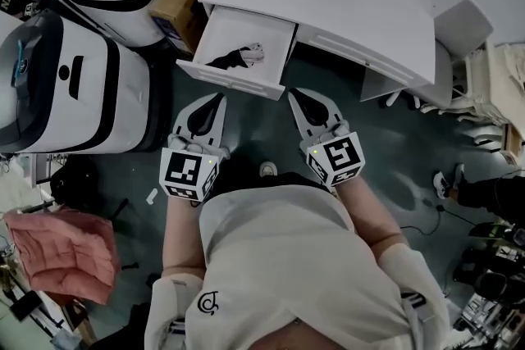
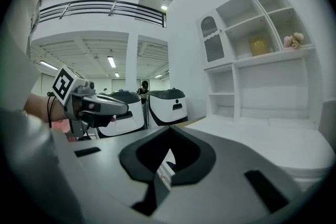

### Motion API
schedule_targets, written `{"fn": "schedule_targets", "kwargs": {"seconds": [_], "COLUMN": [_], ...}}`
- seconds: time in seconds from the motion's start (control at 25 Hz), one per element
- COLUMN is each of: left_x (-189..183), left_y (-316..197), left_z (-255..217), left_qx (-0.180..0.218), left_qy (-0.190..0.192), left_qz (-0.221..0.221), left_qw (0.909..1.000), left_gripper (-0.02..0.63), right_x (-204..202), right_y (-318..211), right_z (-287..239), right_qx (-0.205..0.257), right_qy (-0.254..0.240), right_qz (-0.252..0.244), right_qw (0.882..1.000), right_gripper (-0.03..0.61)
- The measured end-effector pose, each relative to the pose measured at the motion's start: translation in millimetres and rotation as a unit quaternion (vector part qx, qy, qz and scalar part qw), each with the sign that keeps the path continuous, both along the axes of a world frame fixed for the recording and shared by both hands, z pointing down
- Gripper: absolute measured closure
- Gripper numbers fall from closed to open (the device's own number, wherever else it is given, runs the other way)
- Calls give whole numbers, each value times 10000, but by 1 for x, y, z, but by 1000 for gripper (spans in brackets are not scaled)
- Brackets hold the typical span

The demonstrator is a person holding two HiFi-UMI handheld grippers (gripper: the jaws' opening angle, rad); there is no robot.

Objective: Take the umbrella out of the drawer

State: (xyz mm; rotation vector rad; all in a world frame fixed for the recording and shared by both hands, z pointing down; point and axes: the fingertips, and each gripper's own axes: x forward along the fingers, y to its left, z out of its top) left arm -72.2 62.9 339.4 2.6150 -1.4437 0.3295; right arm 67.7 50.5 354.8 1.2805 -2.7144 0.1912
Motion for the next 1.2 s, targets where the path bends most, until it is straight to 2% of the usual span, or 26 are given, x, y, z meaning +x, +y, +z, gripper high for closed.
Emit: {"fn": "schedule_targets", "kwargs": {"seconds": [0.16,0.32,0.52,0.68,0.8,0.96,1.04,1.2], "left_x": [4,9,13,14,13,14,17,20], "left_y": [-44,-94,-158,-199,-216,-226,-233,-244], "left_z": [16,34,48,67,94,158,187,234], "left_qx": [-154,-311,-405,-622,-856,-1643,-1938,-2280], "left_qy": [-42,-135,-467,-444,-615,-812,-882,-1158], "left_qz": [176,664,1345,1866,2287,2843,3022,3251], "left_qw": [9997,9972,9890,9795,9678,9411,9292,9104], "left_gripper": [601,601,601,601,601,601,601,601], "right_x": [-4,-10,-19,-29,-33,-30,-26,-18], "right_y": [-27,-61,-114,-153,-171,-189,-197,-200], "right_z": [7,17,23,33,46,68,79,94], "right_qx": [173,69,-35,-115,-260,-445,-512,-623], "right_qy": [235,188,281,346,239,124,89,83], "right_qz": [87,338,763,1069,1392,1805,1991,2347], "right_qw": [9995,9992,9967,9936,9896,9825,9786,9700], "right_gripper": [572,572,572,572,572,572,572,572]}}
